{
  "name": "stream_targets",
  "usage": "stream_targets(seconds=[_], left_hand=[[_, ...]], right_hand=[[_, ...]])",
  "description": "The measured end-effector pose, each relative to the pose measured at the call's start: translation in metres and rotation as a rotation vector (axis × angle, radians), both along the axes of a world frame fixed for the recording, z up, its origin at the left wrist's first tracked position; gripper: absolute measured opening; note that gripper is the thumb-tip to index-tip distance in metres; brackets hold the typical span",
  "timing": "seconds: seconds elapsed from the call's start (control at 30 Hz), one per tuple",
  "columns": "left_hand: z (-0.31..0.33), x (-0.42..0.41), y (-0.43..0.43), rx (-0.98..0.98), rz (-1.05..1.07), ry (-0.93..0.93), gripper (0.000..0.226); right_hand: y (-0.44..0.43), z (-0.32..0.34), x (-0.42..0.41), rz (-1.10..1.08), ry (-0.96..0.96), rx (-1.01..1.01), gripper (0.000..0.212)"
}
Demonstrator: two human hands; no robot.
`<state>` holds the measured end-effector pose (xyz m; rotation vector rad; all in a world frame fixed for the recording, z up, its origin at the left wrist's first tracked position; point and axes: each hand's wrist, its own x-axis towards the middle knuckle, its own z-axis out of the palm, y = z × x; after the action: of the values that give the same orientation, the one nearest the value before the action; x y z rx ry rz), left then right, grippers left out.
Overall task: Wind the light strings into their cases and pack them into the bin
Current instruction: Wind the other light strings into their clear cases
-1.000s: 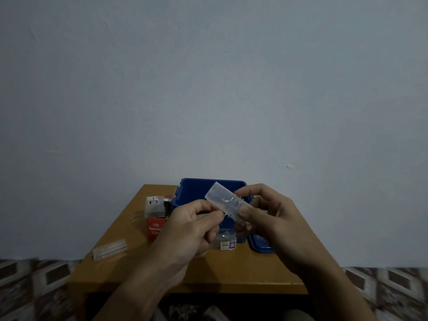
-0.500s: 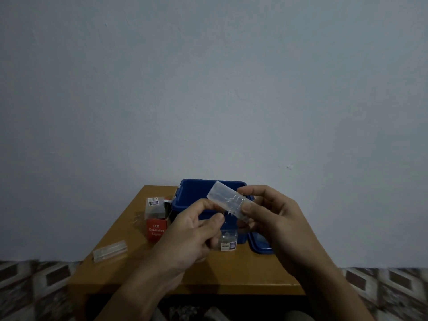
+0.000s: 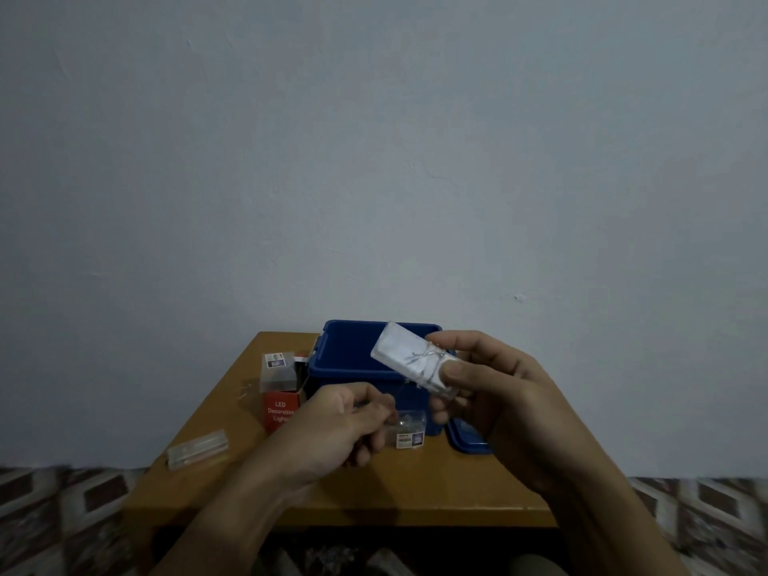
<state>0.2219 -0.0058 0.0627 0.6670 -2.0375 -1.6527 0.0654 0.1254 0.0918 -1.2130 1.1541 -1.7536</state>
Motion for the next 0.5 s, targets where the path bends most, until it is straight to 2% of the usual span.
stream_targets(seconds=[0.13,0.2,0.3,0.4,0.5], left_hand=[[0.002,0.002,-0.002,0.020,-0.003,0.024,0.022],[0.008,0.005,-0.003,-0.022,-0.008,0.041,0.018],[0.021,0.008,-0.009,-0.124,-0.016,-0.005,0.023],[0.040,0.011,-0.011,-0.179,-0.059,-0.065,0.023],[0.055,0.010,-0.009,-0.299,-0.037,-0.108,0.028]], right_hand=[[0.004,0.003,-0.001,0.131,0.009,0.013,0.032],[0.007,0.003,-0.003,0.215,0.043,0.041,0.029],[0.010,0.005,-0.005,0.320,0.151,0.125,0.025],[0.011,0.006,-0.003,0.291,0.330,0.211,0.022],[0.011,0.009,0.001,0.147,0.553,0.289,0.020]])
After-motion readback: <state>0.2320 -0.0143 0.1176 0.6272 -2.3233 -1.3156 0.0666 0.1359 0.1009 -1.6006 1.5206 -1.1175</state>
